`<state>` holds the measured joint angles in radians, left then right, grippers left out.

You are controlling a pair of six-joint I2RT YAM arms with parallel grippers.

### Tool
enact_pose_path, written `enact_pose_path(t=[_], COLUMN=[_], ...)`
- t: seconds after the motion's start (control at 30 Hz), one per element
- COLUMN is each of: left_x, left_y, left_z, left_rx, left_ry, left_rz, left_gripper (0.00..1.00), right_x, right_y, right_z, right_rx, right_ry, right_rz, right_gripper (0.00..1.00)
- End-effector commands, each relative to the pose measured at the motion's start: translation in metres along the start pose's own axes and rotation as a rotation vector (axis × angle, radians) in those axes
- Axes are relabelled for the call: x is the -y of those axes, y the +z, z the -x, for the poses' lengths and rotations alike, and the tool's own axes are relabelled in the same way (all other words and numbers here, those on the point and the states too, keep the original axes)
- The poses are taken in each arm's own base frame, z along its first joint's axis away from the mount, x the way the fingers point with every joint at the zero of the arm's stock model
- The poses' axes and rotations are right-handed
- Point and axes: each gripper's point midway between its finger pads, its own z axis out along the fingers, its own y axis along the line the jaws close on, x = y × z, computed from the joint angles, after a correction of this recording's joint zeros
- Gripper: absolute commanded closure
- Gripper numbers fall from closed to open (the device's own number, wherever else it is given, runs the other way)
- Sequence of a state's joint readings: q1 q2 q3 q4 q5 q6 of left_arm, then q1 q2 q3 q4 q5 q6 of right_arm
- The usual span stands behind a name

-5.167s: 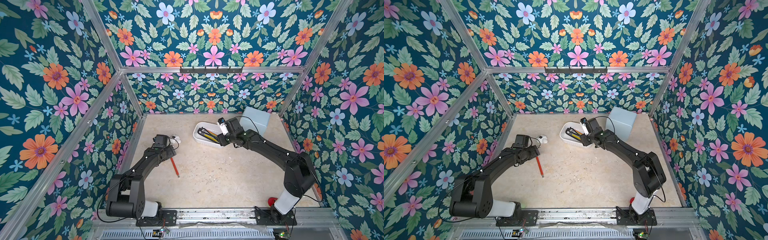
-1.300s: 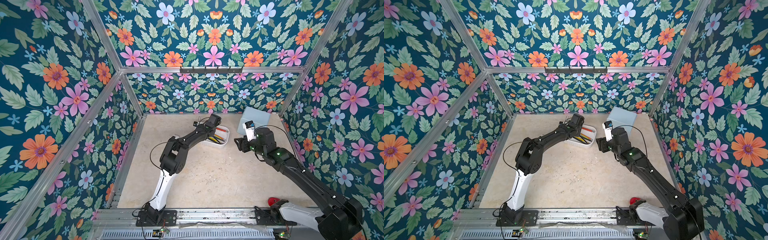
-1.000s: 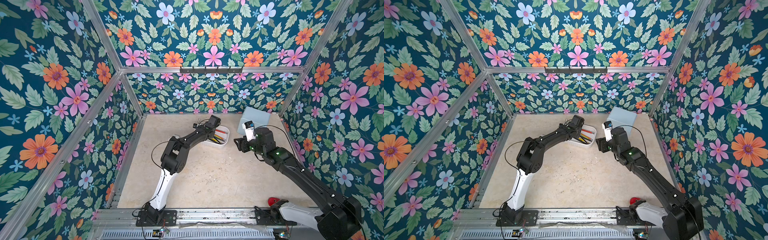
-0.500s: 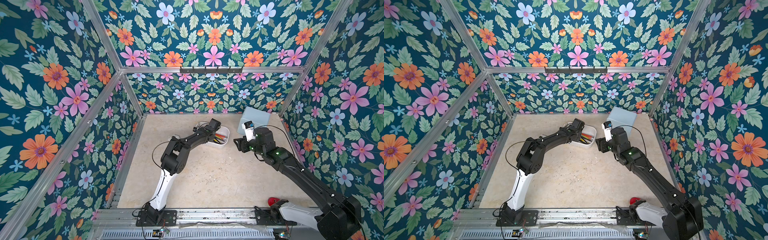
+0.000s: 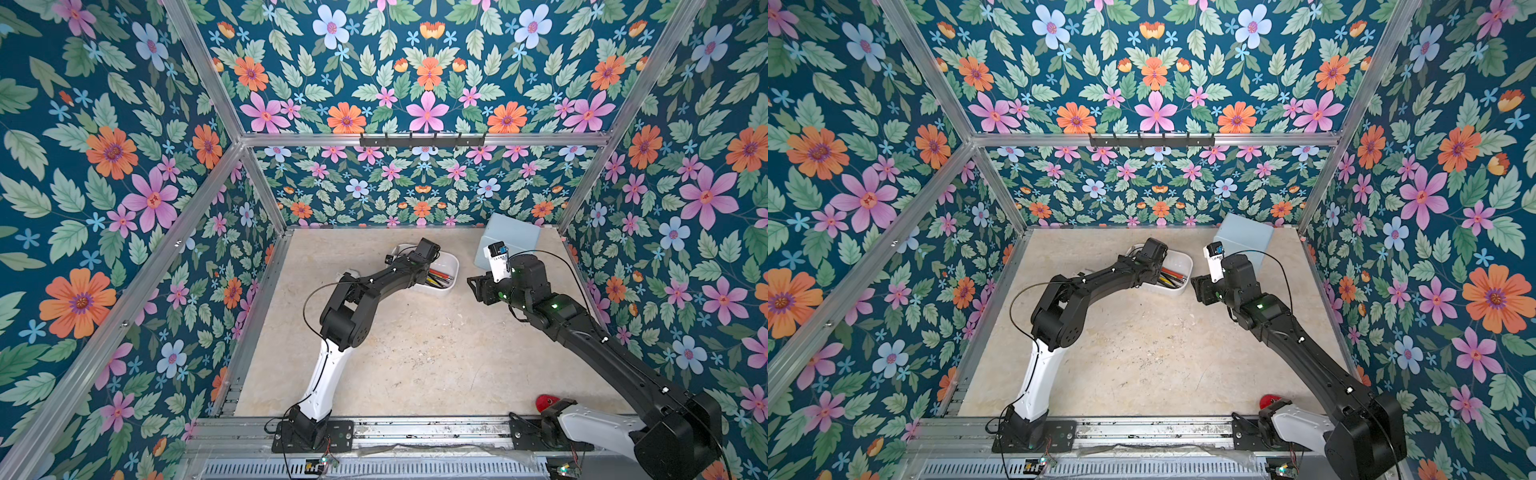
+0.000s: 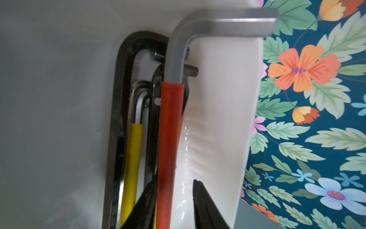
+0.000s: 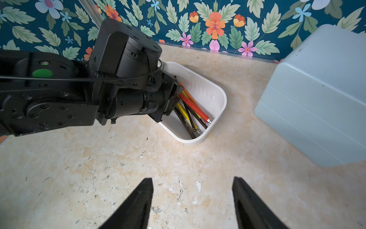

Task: Put the hex key on the desktop into the storage box
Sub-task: Place the Allen key in the storage box.

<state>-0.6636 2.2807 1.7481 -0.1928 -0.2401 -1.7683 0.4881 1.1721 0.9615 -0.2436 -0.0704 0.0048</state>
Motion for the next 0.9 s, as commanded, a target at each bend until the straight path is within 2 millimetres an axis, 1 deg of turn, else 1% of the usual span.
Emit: enact_pose_path(t=[0.0, 0.07, 0.17, 0.3, 0.37, 0.4, 0.5, 0.57, 0.6, 0.67, 0.7, 0.73, 0.8, 0.87], left_x=[0.007, 0.009, 0.018, 0.033, 0.042, 0.047, 0.063, 0.077, 0.084, 0.101, 0.11, 0.119, 0.129, 0.132], left_y=[-0.003, -0.003, -0.008, -0.021, -0.028, -0.032, -0.048, -0.064, -0.074, -0.098, -0.113, -0.131, -0.163, -0.197], left_z=[0.002, 0.002, 0.003, 0.006, 0.006, 0.006, 0.008, 0.011, 0.014, 0.019, 0.023, 0.03, 0.045, 0.07], left_rx=[0.006, 0.006, 0.01, 0.017, 0.012, 0.006, 0.003, 0.012, 0.017, 0.037, 0.062, 0.098, 0.19, 0.329], left_ry=[0.021, 0.022, 0.039, 0.068, 0.083, 0.095, 0.135, 0.174, 0.205, 0.294, 0.359, 0.428, 0.591, 0.781], left_rz=[-0.025, -0.034, -0.058, -0.093, -0.113, -0.125, -0.166, -0.205, -0.228, -0.292, -0.326, -0.359, -0.396, -0.381], left_gripper=[0.55, 0.49, 0.38, 0.14, 0.04, 0.01, 0.01, 0.01, 0.01, 0.01, 0.01, 0.01, 0.01, 0.01], right_x=[-0.001, -0.001, -0.001, -0.001, -0.001, -0.001, -0.001, 0.0, 0.001, 0.002, 0.002, 0.001, -0.001, -0.001], right_y=[-0.001, -0.001, -0.001, -0.002, -0.003, -0.003, -0.005, -0.007, -0.008, -0.011, -0.013, -0.015, -0.019, -0.024], right_z=[0.005, 0.005, 0.005, 0.007, 0.01, 0.011, 0.016, 0.019, 0.021, 0.026, 0.029, 0.032, 0.038, 0.044], right_rx=[0.014, 0.015, 0.015, 0.022, 0.032, 0.036, 0.051, 0.063, 0.072, 0.095, 0.111, 0.13, 0.167, 0.203], right_ry=[-0.001, -0.001, -0.001, -0.004, -0.004, -0.006, -0.008, -0.007, -0.005, -0.003, -0.002, 0.0, 0.007, 0.018], right_rz=[0.003, 0.002, 0.002, 0.001, 0.0, 0.001, -0.001, -0.003, -0.007, -0.012, -0.012, -0.01, 0.0, 0.0], right_gripper=[0.31, 0.31, 0.31, 0.31, 0.31, 0.31, 0.3, 0.29, 0.27, 0.2, 0.13, 0.03, 0.01, 0.01])
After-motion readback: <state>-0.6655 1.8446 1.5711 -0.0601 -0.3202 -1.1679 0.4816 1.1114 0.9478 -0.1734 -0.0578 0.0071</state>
